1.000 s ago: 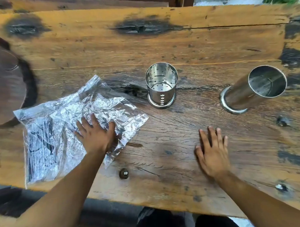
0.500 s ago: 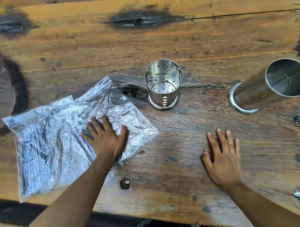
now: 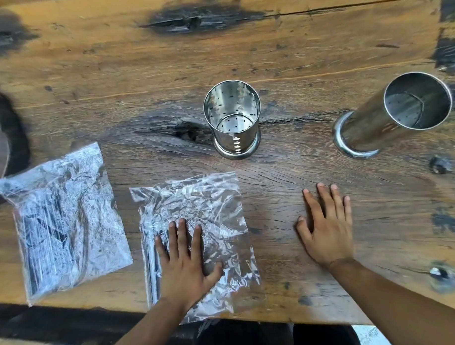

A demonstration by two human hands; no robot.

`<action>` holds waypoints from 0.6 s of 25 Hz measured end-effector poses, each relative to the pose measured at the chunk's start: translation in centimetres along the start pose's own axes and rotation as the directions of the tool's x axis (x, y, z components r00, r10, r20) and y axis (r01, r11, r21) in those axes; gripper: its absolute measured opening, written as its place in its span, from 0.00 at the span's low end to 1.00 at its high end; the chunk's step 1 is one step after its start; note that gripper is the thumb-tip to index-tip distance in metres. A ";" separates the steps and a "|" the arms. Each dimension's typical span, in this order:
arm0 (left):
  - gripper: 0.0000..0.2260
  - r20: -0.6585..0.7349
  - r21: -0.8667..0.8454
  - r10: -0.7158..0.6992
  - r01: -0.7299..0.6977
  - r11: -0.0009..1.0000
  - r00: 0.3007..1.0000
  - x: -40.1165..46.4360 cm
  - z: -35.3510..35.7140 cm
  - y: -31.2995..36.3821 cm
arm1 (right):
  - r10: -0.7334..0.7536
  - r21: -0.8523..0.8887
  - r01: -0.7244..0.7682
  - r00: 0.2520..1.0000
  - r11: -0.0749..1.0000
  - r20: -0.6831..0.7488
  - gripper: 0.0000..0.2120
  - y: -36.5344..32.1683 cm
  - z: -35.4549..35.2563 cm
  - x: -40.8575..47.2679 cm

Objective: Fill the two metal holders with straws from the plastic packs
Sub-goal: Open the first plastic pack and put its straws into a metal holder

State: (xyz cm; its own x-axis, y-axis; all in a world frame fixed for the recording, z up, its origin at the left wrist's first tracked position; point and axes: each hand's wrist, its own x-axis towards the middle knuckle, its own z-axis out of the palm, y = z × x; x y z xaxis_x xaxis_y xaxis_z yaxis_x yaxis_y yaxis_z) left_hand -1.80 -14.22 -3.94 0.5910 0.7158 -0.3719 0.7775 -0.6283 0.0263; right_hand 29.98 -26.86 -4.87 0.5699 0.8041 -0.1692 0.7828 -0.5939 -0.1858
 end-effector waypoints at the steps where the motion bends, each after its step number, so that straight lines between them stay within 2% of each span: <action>1: 0.46 -0.018 0.012 0.092 -0.092 0.996 0.996 -0.2 0.1 0.0 | 0.003 0.001 -0.003 1.000 1.000 0.002 0.32 0.0 0.0 0.0; 5: 0.45 -0.066 0.054 0.448 -0.445 0.894 0.892 0.1 -0.9 0.0 | 0.003 0.025 -0.004 1.000 1.000 0.009 0.31 0.1 0.0 -0.1; 9: 0.43 -0.124 -0.008 0.622 -0.627 0.779 0.773 2.0 -2.7 -1.4 | -0.028 0.090 0.033 0.998 0.995 -0.049 0.26 0.6 0.1 -0.1; 11: 0.39 -0.213 -0.043 0.600 -0.621 0.783 0.771 2.5 -3.3 -2.0 | -0.013 0.187 0.027 0.997 0.982 -0.077 0.25 0.9 0.2 -0.1; 12: 0.38 -0.249 -0.042 0.541 -0.567 0.822 0.803 2.4 -3.3 -1.8 | -0.007 0.246 0.027 0.997 0.969 -0.080 0.26 1.2 0.1 -0.1; 13: 0.37 -0.265 -0.040 0.445 -0.471 0.881 0.856 2.1 -3.3 -1.4 | -0.015 0.295 0.038 0.997 0.955 -0.080 0.27 1.5 0.1 -0.1; 15: 0.41 -0.211 -0.064 0.167 -0.184 0.981 0.963 1.3 -3.0 0.7 | -0.031 0.327 0.052 0.997 0.944 -0.068 0.28 2.5 -0.2 -0.2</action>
State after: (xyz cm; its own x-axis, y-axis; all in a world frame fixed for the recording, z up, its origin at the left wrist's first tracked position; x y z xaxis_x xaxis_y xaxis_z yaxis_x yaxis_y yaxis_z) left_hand 0.15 -12.76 -1.64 0.7443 0.6489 -0.1580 0.6677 -0.7284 0.1536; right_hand 31.86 -28.47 -5.12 0.5610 0.8222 -0.0966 0.6865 -0.5272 -0.5007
